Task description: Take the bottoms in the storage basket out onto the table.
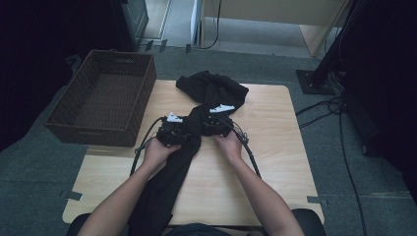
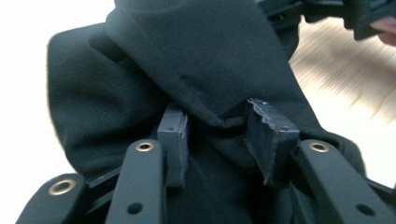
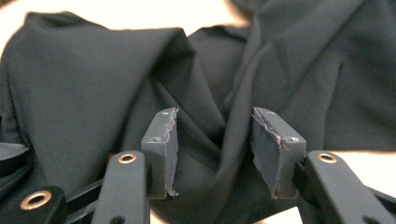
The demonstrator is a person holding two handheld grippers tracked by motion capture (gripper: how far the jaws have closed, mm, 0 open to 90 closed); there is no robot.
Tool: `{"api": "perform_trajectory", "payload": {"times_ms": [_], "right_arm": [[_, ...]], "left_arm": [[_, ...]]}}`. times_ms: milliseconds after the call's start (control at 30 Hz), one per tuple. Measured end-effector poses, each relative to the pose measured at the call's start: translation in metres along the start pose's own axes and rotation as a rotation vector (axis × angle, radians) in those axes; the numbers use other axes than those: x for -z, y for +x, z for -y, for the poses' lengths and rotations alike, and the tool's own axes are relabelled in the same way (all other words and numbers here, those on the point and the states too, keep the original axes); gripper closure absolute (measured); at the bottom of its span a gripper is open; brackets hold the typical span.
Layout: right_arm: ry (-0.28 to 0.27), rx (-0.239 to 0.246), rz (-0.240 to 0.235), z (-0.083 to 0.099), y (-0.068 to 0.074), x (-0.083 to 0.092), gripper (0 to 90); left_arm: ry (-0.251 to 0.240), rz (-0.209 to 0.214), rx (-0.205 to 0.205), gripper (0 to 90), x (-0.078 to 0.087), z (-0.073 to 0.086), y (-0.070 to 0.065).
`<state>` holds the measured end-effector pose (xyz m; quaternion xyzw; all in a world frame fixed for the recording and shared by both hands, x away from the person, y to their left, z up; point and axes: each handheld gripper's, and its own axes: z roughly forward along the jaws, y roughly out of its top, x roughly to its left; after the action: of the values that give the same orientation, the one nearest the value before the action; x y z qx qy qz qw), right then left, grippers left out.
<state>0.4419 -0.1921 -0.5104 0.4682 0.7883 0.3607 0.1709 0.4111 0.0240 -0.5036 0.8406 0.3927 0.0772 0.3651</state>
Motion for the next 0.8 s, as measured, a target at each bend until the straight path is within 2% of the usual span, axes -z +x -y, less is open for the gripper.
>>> {"api": "perform_trajectory", "payload": {"times_ms": [67,133,167,233,467,533,667,733,800], "right_arm": [[0.004,0.001,0.002,0.001,-0.001,-0.003,53.2],[-0.015,-0.002,0.007,0.002,-0.004,-0.006,54.4],[-0.020,0.019,0.026,0.001,-0.005,-0.008,54.7],[-0.015,0.019,0.031,-0.001,-0.007,-0.009,54.9],[0.001,-0.013,0.059,-0.018,-0.026,-0.023,55.6],[0.003,-0.012,0.060,-0.018,-0.026,-0.023,55.7],[0.019,-0.006,0.055,-0.012,-0.027,-0.014,54.5],[0.024,-0.004,0.054,-0.011,-0.027,-0.013,54.5],[0.045,-0.026,0.041,-0.012,-0.030,-0.009,55.3]], "left_arm": [[-0.014,0.005,-0.002,60.6,-0.002,0.002,0.000],[-0.011,0.002,0.000,60.5,-0.001,0.002,0.000],[-0.014,0.003,-0.013,60.6,-0.001,0.004,-0.002],[-0.010,0.009,-0.019,60.7,0.000,0.005,-0.003],[-0.019,0.034,-0.027,64.4,0.000,0.008,-0.009],[-0.019,0.044,-0.026,64.9,0.000,0.010,-0.012],[-0.005,0.071,-0.051,65.7,0.005,0.016,-0.021],[-0.005,0.071,-0.055,66.0,0.005,0.017,-0.022],[-0.012,0.070,-0.057,66.2,0.006,0.019,-0.024]]}}
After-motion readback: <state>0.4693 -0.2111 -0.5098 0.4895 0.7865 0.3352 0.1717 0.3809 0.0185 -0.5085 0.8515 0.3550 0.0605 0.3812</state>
